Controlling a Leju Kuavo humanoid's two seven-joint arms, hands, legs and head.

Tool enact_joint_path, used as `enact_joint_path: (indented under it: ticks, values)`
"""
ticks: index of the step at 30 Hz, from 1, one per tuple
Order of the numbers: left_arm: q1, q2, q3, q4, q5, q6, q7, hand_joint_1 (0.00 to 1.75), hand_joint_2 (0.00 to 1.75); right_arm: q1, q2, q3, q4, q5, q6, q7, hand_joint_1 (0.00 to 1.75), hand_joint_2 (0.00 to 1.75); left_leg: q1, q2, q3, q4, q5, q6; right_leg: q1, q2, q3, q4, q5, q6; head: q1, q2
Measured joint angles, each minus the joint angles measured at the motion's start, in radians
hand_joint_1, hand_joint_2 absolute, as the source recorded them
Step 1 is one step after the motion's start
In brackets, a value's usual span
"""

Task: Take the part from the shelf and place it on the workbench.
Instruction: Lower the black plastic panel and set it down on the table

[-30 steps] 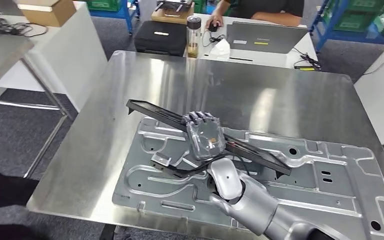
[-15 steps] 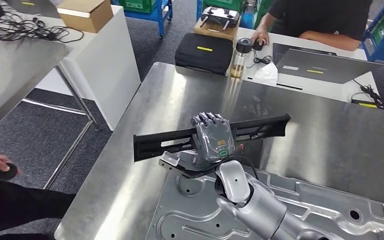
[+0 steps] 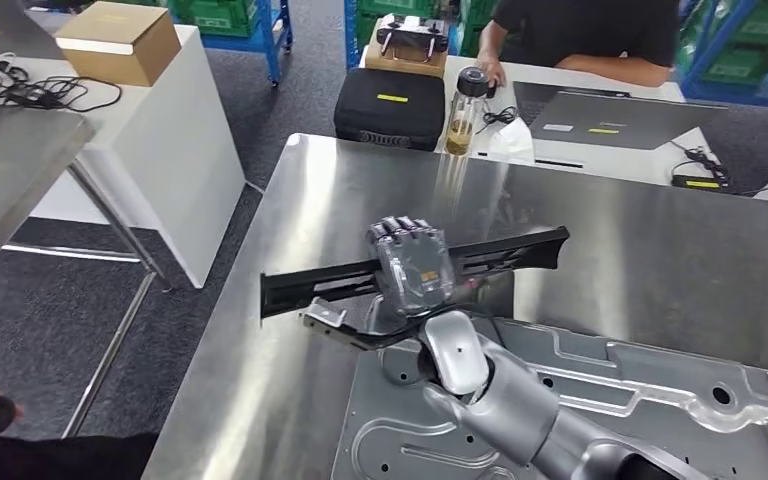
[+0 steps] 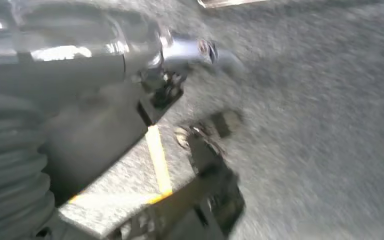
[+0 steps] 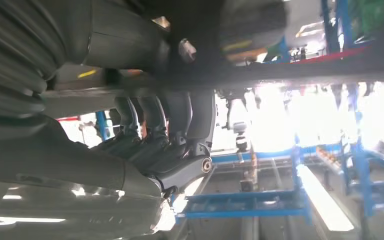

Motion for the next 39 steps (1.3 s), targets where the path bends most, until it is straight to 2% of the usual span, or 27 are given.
enact_joint_path:
  ticks: [1, 2, 3, 4, 5, 7, 8, 9, 10, 11, 13, 14, 16, 17, 18, 19, 20, 22, 23, 25, 26, 29, 32, 34, 35, 36, 39]
  values:
    - [0.000, -0.007, -0.001, -0.003, -0.001, 0.000, 0.000, 0.00, 1.75, 0.001, 0.000, 0.000, -0.001, 0.000, 0.000, 0.000, 1.75, 1.75, 0.006, -0.006, -0.005, 0.019, -0.019, 0.010, 0.004, -0.001, -0.002, 0.024, -0.015, 0.016, 0.004, 0.000]
    - [0.001, -0.010, -0.001, -0.005, -0.001, 0.000, 0.000, 0.00, 1.75, -0.001, 0.000, 0.000, -0.002, 0.000, 0.000, 0.000, 1.75, 1.75, 0.015, -0.006, 0.003, 0.019, -0.031, 0.028, 0.009, -0.002, -0.007, 0.042, -0.023, 0.026, 0.017, 0.000]
    - [0.003, -0.012, -0.001, -0.006, -0.001, -0.001, 0.000, 0.00, 1.75, -0.003, 0.000, 0.001, -0.004, 0.000, 0.000, -0.001, 1.75, 1.75, 0.022, -0.004, 0.012, 0.020, -0.030, 0.034, 0.011, -0.004, -0.021, 0.052, -0.025, 0.031, 0.038, -0.001]
    - [0.005, -0.014, -0.002, -0.007, -0.001, -0.001, 0.001, 0.00, 1.75, -0.005, 0.001, 0.001, -0.006, 0.000, -0.001, -0.001, 1.75, 1.75, 0.023, 0.001, 0.022, 0.019, -0.027, 0.038, 0.011, -0.012, -0.052, 0.069, -0.024, 0.032, 0.062, -0.001]
    - [0.007, -0.017, -0.002, -0.007, -0.001, -0.001, 0.002, 0.00, 1.75, -0.006, 0.000, 0.001, -0.007, -0.001, -0.001, -0.001, 1.75, 1.75, 0.020, 0.009, 0.030, 0.014, -0.028, 0.040, 0.011, -0.024, -0.100, 0.099, -0.028, 0.027, 0.084, 0.000]
    - [0.011, -0.022, -0.004, -0.008, -0.002, -0.001, 0.003, 0.00, 1.75, -0.007, 0.000, 0.001, -0.011, -0.001, -0.002, 0.000, 1.75, 1.75, 0.001, 0.026, 0.049, -0.003, -0.033, 0.045, 0.020, -0.045, -0.212, 0.188, -0.049, 0.007, 0.123, 0.000]
    - [0.014, -0.026, -0.006, -0.008, -0.002, -0.001, 0.003, 0.00, 1.75, -0.008, 0.001, 0.001, -0.012, -0.001, -0.002, 0.000, 1.75, 1.75, -0.011, 0.029, 0.054, -0.010, -0.033, 0.046, 0.029, -0.048, -0.262, 0.239, -0.058, -0.005, 0.133, 0.000]
    - [0.016, -0.029, -0.008, -0.008, -0.003, -0.001, 0.003, 0.00, 1.75, -0.007, 0.002, 0.002, -0.012, -0.001, -0.001, 0.000, 1.75, 1.75, -0.021, 0.032, 0.056, -0.014, -0.031, 0.051, 0.041, -0.046, -0.298, 0.277, -0.060, -0.016, 0.137, 0.000]
    - [0.017, -0.031, -0.009, -0.008, -0.008, -0.001, 0.006, 0.00, 1.75, -0.007, 0.003, 0.002, -0.013, 0.001, 0.011, 0.005, 1.75, 1.75, -0.030, 0.032, 0.057, -0.016, -0.030, 0.058, 0.054, -0.041, -0.318, 0.294, -0.054, -0.028, 0.139, 0.000]
    - [0.017, -0.032, -0.011, -0.008, -0.019, 0.000, 0.013, 0.00, 1.75, -0.010, 0.003, 0.002, -0.015, 0.004, 0.042, 0.017, 1.75, 1.75, -0.037, 0.032, 0.056, -0.016, -0.028, 0.065, 0.067, -0.034, -0.318, 0.283, -0.039, -0.042, 0.140, 0.000]
    - [0.016, -0.032, -0.016, -0.008, -0.049, 0.003, 0.034, 0.00, 1.75, -0.032, -0.011, -0.005, -0.036, 0.012, 0.134, 0.043, 1.75, 1.75, -0.046, 0.028, 0.055, -0.022, -0.028, 0.074, 0.089, -0.018, -0.263, 0.187, 0.003, -0.074, 0.136, 0.000]
    - [0.014, -0.032, -0.020, -0.008, -0.061, 0.004, 0.041, 0.00, 1.75, -0.053, -0.024, -0.012, -0.058, 0.018, 0.178, 0.046, 1.75, 1.75, -0.048, 0.024, 0.055, -0.030, -0.027, 0.075, 0.101, -0.008, -0.222, 0.141, 0.006, -0.093, 0.132, 0.000]
    - [0.009, -0.035, -0.027, -0.009, -0.074, 0.005, 0.046, 0.00, 1.75, -0.105, -0.047, -0.026, -0.110, 0.041, 0.229, 0.031, 1.75, 1.75, -0.047, 0.014, 0.064, -0.054, -0.019, 0.072, 0.126, 0.015, -0.142, 0.106, -0.018, -0.122, 0.131, 0.000]
    - [0.007, -0.036, -0.030, -0.009, -0.078, 0.006, 0.045, 0.00, 1.75, -0.132, -0.052, -0.029, -0.135, 0.058, 0.243, 0.022, 1.75, 1.75, -0.050, 0.006, 0.068, -0.065, -0.001, 0.068, 0.136, 0.022, -0.091, 0.075, -0.041, -0.132, 0.135, 0.000]
    - [0.006, -0.035, -0.031, -0.009, -0.079, 0.007, 0.045, 0.00, 1.75, -0.151, -0.053, -0.029, -0.152, 0.073, 0.251, 0.016, 1.75, 1.75, -0.053, -0.001, 0.075, -0.074, 0.014, 0.066, 0.140, 0.026, -0.047, 0.040, -0.047, -0.137, 0.139, 0.000]
    - [0.004, -0.033, -0.033, -0.008, -0.080, 0.008, 0.045, 0.00, 1.75, -0.164, -0.051, -0.027, -0.167, 0.084, 0.257, 0.012, 1.75, 1.75, -0.061, -0.007, 0.077, -0.081, 0.028, 0.065, 0.138, 0.023, -0.004, -0.011, -0.037, -0.138, 0.137, 0.000]
    - [0.002, -0.030, -0.035, -0.007, -0.079, 0.008, 0.042, 0.00, 1.75, -0.172, -0.049, -0.022, -0.178, 0.092, 0.262, 0.008, 1.75, 1.75, -0.067, -0.009, 0.071, -0.077, 0.028, 0.065, 0.132, 0.018, 0.020, -0.051, -0.020, -0.140, 0.128, 0.000]
    - [-0.004, -0.028, -0.037, -0.006, -0.074, 0.003, 0.026, 0.00, 1.75, -0.179, -0.046, -0.013, -0.189, 0.091, 0.279, 0.003, 1.75, 1.75, -0.073, -0.002, 0.039, -0.029, -0.022, 0.063, 0.122, 0.004, 0.018, -0.053, 0.024, -0.143, 0.097, 0.000]
    - [-0.006, -0.028, -0.037, -0.006, -0.069, -0.001, 0.017, 0.00, 1.75, -0.182, -0.046, -0.008, -0.190, 0.084, 0.290, 0.001, 1.75, 1.75, -0.073, 0.002, 0.011, 0.019, -0.058, 0.060, 0.121, -0.002, 0.010, -0.045, 0.032, -0.147, 0.084, 0.000]
    - [-0.008, -0.029, -0.037, -0.006, -0.059, -0.007, 0.005, 0.00, 1.75, -0.184, -0.048, 0.002, -0.190, 0.066, 0.310, -0.001, 1.75, 1.75, -0.072, 0.005, -0.039, 0.093, -0.104, 0.055, 0.123, -0.008, -0.011, -0.026, 0.033, -0.148, 0.068, 0.000]
    - [-0.011, -0.030, -0.037, -0.006, -0.056, -0.008, 0.002, 0.00, 1.75, -0.183, -0.049, 0.007, -0.190, 0.059, 0.316, -0.001, 1.75, 1.75, -0.072, 0.006, -0.043, 0.092, -0.102, 0.054, 0.124, -0.010, -0.022, -0.016, 0.035, -0.146, 0.065, 0.000]
    - [-0.018, -0.033, -0.036, -0.006, -0.054, -0.008, 0.002, 0.00, 1.75, -0.183, -0.054, 0.021, -0.190, 0.052, 0.327, -0.001, 1.75, 1.75, -0.075, 0.009, -0.002, 0.006, -0.028, 0.065, 0.123, -0.013, -0.038, 0.009, 0.039, -0.135, 0.062, 0.000]
    - [-0.024, -0.040, -0.036, -0.006, -0.054, -0.001, 0.019, 0.00, 1.75, -0.195, -0.064, 0.030, -0.197, 0.087, 0.369, 0.023, 1.75, 1.75, -0.084, 0.007, 0.005, -0.008, -0.018, 0.092, 0.122, -0.009, -0.035, 0.023, 0.031, -0.114, 0.060, 0.000]
    - [-0.025, -0.047, -0.037, -0.006, -0.055, 0.005, 0.027, 0.00, 1.75, -0.214, -0.079, 0.031, -0.208, 0.134, 0.427, 0.045, 1.75, 1.75, -0.081, 0.007, 0.011, -0.014, 0.012, 0.110, 0.123, -0.008, -0.036, 0.026, 0.028, -0.101, 0.058, 0.000]
    - [-0.026, -0.051, -0.037, -0.007, -0.055, 0.006, 0.030, 0.00, 1.75, -0.227, -0.089, 0.032, -0.213, 0.151, 0.458, 0.050, 1.75, 1.75, -0.077, 0.007, 0.013, -0.019, 0.029, 0.116, 0.122, -0.009, -0.039, 0.037, 0.017, -0.093, 0.058, 0.000]
    - [-0.026, -0.054, -0.037, -0.007, -0.055, 0.008, 0.032, 0.00, 1.75, -0.241, -0.100, 0.031, -0.216, 0.163, 0.487, 0.050, 1.75, 1.75, -0.072, 0.008, 0.013, -0.024, 0.042, 0.121, 0.119, -0.012, -0.048, 0.065, -0.008, -0.083, 0.061, 0.000]
    - [-0.027, -0.058, -0.037, -0.007, -0.054, 0.011, 0.035, 0.00, 1.75, -0.269, -0.133, 0.031, -0.215, 0.173, 0.524, 0.044, 1.75, 1.75, -0.062, 0.002, 0.005, -0.033, 0.056, 0.121, 0.095, -0.021, -0.106, 0.229, -0.123, -0.054, 0.078, 0.000]
